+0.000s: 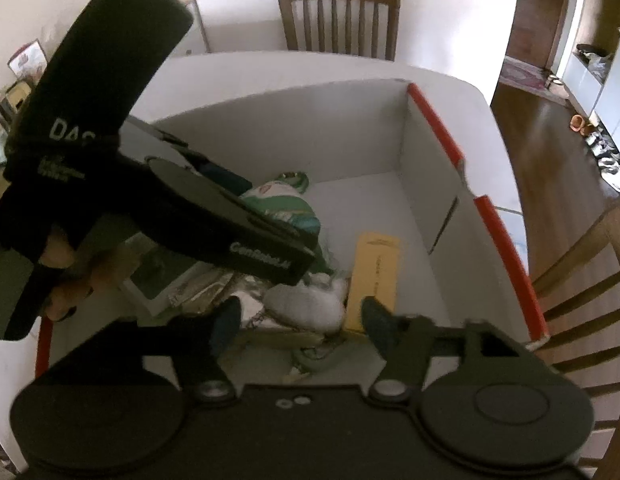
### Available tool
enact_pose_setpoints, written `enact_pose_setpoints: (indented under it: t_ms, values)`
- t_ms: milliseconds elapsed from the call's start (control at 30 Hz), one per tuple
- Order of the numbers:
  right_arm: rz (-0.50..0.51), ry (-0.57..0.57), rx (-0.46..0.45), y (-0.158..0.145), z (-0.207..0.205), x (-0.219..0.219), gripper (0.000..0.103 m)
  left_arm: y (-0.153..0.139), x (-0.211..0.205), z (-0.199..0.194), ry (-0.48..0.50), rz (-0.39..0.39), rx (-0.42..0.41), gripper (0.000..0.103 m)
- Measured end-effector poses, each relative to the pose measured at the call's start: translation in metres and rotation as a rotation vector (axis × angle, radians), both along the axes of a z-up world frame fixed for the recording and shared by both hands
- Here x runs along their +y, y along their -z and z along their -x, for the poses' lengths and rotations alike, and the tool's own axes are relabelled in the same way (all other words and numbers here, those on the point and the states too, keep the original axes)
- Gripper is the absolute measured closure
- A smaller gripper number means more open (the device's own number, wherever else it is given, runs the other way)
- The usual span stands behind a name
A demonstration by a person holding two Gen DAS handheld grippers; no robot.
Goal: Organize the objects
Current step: 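Carry the green plush charm and white plush into the shoebox and release both, then withdraw both tools from the shoebox back over the table items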
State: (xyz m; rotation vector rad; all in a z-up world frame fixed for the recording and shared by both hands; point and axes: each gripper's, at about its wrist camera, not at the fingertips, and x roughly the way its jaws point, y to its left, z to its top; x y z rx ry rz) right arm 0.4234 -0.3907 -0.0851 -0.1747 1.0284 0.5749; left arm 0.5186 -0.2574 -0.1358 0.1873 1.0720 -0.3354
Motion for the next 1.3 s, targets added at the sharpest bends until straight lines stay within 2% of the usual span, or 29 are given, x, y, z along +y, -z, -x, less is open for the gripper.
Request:
enact_pose_setpoints:
  t_ms: [200, 400, 767, 1167, 1300]
  values:
    - [-0.024, 0.007, -0.024, -0.012, 0.010, -0.008, 0.037, -0.012, 0.003, 0.009, -0.010, 0.014, -0.025, 0.028]
    - [-0.053, 0.020, -0.051, -0.028, 0.015, -0.015, 0.032, -0.035, 0.013, 0.027, -0.035, 0.055, -0.076, 0.028]
    - [-0.125, 0.023, -0.111, -0.058, 0.044, -0.019, 0.001, -0.080, 0.034, 0.073, -0.101, 0.119, -0.196, 0.028]
    - [-0.247, 0.206, -0.105, -0.071, 0.068, -0.026, 0.001, -0.111, 0.078, 0.137, -0.141, 0.167, -0.267, 0.028]
    - [-0.227, 0.224, -0.149, -0.077, 0.084, -0.012, 0.001, -0.114, 0.100, 0.160, -0.151, 0.179, -0.270, 0.025]
